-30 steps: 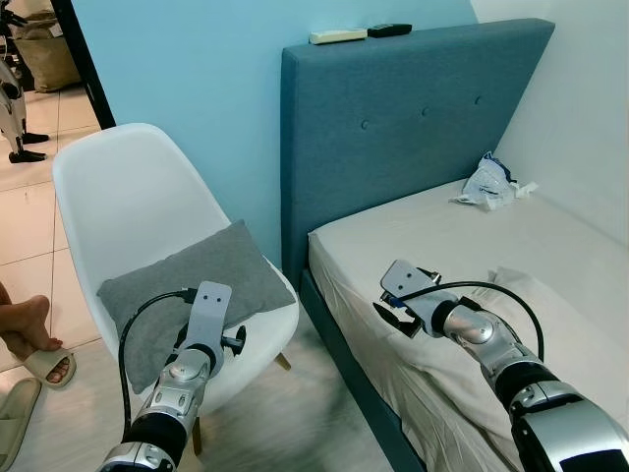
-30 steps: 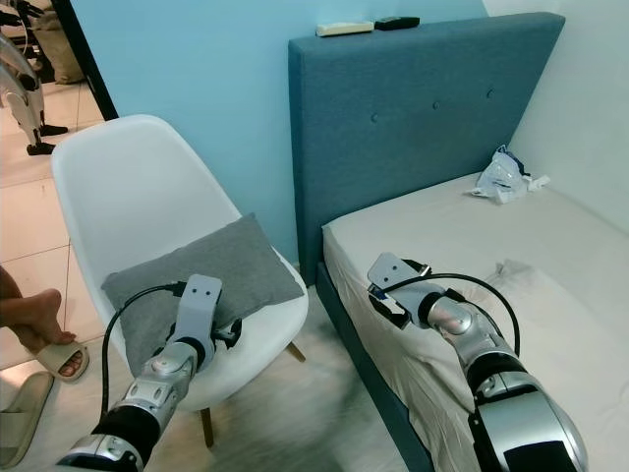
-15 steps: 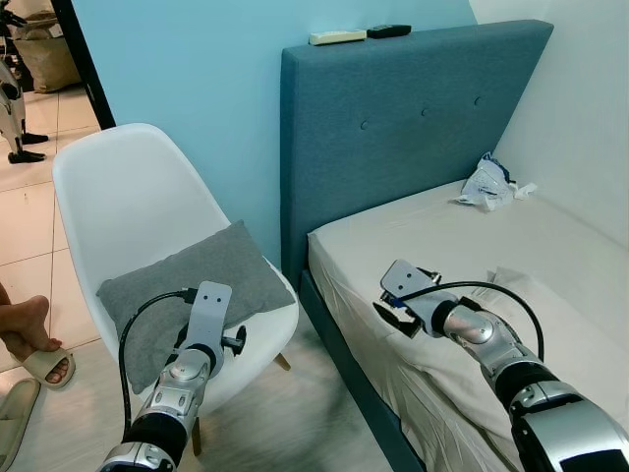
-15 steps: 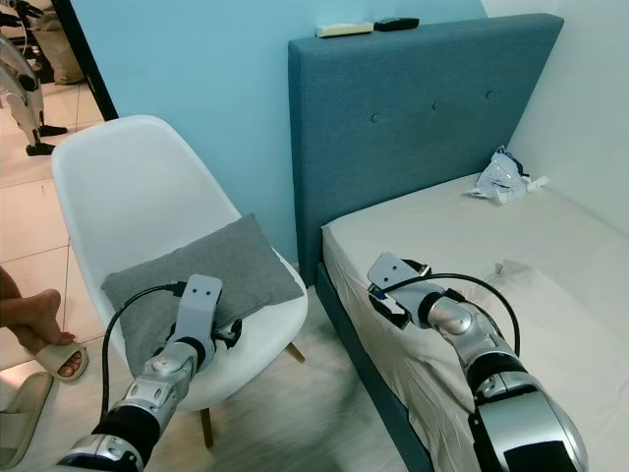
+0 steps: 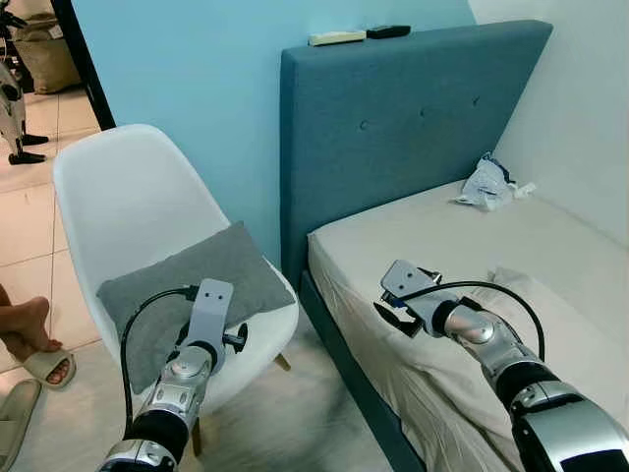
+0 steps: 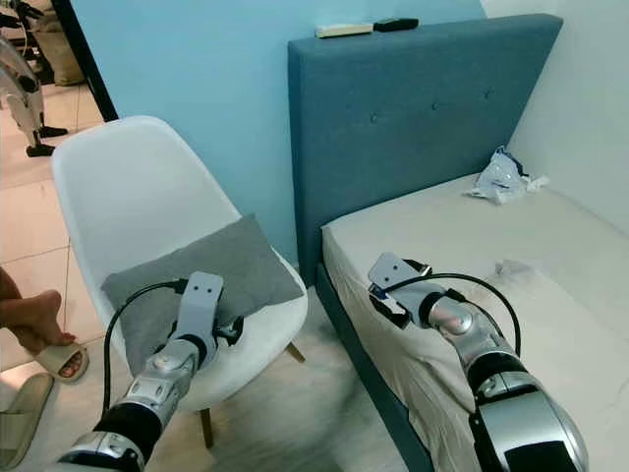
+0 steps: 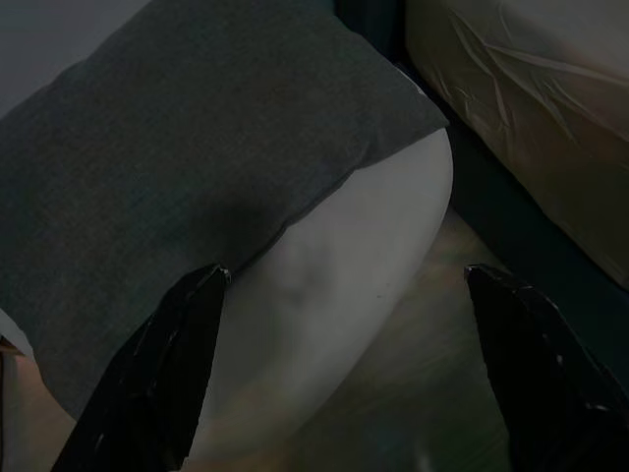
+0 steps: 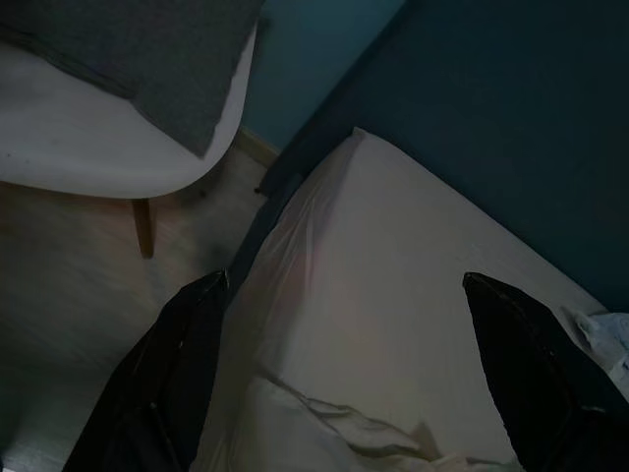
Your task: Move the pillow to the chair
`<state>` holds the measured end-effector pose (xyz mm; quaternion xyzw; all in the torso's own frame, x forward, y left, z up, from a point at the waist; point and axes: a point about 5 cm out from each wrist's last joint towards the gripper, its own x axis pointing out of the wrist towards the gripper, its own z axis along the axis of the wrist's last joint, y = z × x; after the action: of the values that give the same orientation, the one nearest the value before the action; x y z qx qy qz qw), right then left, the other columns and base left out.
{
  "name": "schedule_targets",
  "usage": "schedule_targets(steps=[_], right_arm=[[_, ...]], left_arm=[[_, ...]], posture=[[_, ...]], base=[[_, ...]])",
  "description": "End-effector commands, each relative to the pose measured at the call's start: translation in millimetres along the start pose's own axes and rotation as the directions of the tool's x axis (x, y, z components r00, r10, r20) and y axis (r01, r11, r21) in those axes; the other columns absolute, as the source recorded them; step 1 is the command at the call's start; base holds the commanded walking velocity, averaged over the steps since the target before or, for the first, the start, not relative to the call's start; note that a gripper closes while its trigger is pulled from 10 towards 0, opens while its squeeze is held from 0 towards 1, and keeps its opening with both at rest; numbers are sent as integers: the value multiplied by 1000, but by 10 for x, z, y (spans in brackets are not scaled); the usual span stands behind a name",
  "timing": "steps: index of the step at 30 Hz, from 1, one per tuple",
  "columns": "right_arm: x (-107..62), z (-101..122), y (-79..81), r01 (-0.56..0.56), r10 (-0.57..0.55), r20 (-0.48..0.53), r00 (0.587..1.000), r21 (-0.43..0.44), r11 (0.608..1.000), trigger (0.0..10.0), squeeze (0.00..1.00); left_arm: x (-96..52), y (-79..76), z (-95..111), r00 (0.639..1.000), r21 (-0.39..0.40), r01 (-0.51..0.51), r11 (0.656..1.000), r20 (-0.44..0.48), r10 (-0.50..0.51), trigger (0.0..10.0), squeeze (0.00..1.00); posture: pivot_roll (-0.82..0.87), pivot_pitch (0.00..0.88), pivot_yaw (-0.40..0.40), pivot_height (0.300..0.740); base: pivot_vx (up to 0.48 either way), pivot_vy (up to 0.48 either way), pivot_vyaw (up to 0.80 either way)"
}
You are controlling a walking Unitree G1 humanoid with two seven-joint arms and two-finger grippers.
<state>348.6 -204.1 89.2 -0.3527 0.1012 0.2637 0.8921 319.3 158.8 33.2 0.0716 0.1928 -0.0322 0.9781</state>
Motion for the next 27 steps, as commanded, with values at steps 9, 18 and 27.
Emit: schedule_targets(steps=[9,18,27], right_arm=[[-45,-58,-40,11,-11,-18,1000,10,1000,10000,0],[-11,-38,-3,-4,4,-27,1000,5,1000,10000,0],[-7,-40,8,-9,9,-30,1000,6,1000,10000,0]], left_arm=[[3,-12,-24,1000,-1,5,1000,-14,-5,10000,0],[12,32,17,1000,4,0,1000,-5,0,10000,0],[1,79,-4,1000,6,-16,1000,-8,17,10000,0]], posture=[[-129,90,-19,740],[-100,87,-21,740],[-95,85,-21,740]], base=[[0,0,0],[0,0,0],[0,0,0]])
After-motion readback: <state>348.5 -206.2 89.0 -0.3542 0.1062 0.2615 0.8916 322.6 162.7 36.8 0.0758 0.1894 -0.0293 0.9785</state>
